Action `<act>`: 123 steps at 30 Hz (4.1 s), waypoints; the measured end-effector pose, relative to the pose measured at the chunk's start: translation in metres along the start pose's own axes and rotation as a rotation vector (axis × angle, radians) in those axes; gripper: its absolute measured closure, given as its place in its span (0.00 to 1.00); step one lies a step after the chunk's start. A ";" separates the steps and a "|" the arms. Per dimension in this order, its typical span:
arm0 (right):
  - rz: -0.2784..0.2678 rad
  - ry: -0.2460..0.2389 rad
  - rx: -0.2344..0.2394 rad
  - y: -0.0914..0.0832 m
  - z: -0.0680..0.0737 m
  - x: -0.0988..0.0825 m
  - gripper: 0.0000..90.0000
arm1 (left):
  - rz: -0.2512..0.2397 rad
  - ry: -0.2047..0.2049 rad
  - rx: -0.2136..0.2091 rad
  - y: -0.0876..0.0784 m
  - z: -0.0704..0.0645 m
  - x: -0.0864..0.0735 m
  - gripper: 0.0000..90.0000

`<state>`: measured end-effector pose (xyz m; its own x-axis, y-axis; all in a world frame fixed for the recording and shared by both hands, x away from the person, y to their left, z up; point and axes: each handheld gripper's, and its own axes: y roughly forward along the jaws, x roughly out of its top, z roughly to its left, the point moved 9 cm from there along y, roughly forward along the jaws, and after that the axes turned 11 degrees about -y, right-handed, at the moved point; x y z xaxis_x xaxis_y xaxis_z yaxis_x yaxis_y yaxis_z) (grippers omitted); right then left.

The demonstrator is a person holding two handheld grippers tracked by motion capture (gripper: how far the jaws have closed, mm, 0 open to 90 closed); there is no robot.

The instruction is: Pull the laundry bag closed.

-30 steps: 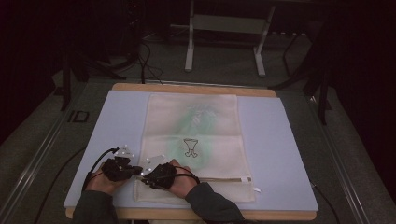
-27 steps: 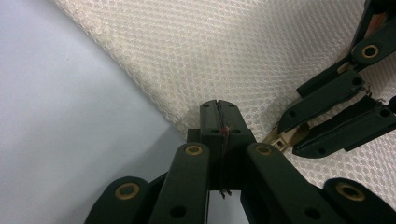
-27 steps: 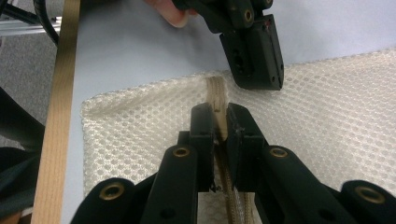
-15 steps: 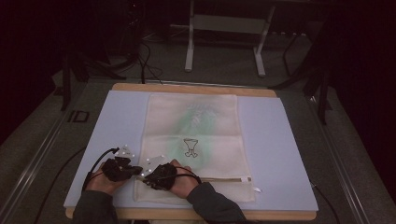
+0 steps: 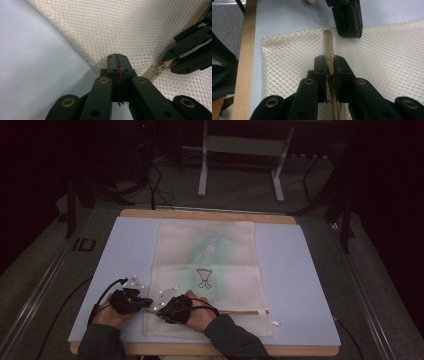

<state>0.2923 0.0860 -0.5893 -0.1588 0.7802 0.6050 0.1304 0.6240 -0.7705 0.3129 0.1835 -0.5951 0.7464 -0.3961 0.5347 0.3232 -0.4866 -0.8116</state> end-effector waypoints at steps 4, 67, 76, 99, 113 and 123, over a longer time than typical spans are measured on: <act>0.004 0.000 0.002 -0.001 0.001 -0.002 0.91 | 0.000 0.001 0.000 0.000 0.000 0.000 1.00; 0.027 -0.002 -0.011 -0.025 0.006 -0.023 0.91 | -0.007 -0.004 -0.006 0.000 0.000 0.000 1.00; 0.031 -0.004 -0.015 -0.028 0.007 -0.025 0.91 | -0.007 -0.005 -0.007 0.000 0.000 0.000 1.00; 0.036 -0.002 -0.018 -0.036 0.007 -0.033 0.91 | -0.008 0.002 -0.001 0.000 0.000 0.000 1.00; 0.030 0.007 -0.021 -0.038 0.009 -0.033 0.91 | -0.007 0.011 0.006 0.000 0.000 0.000 1.00; 0.037 0.009 -0.024 -0.040 0.008 -0.039 0.91 | -0.005 0.015 0.009 0.000 0.000 0.000 1.00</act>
<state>0.2849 0.0303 -0.5833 -0.1442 0.8031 0.5781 0.1592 0.5954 -0.7875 0.3127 0.1832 -0.5951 0.7360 -0.4051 0.5425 0.3323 -0.4819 -0.8107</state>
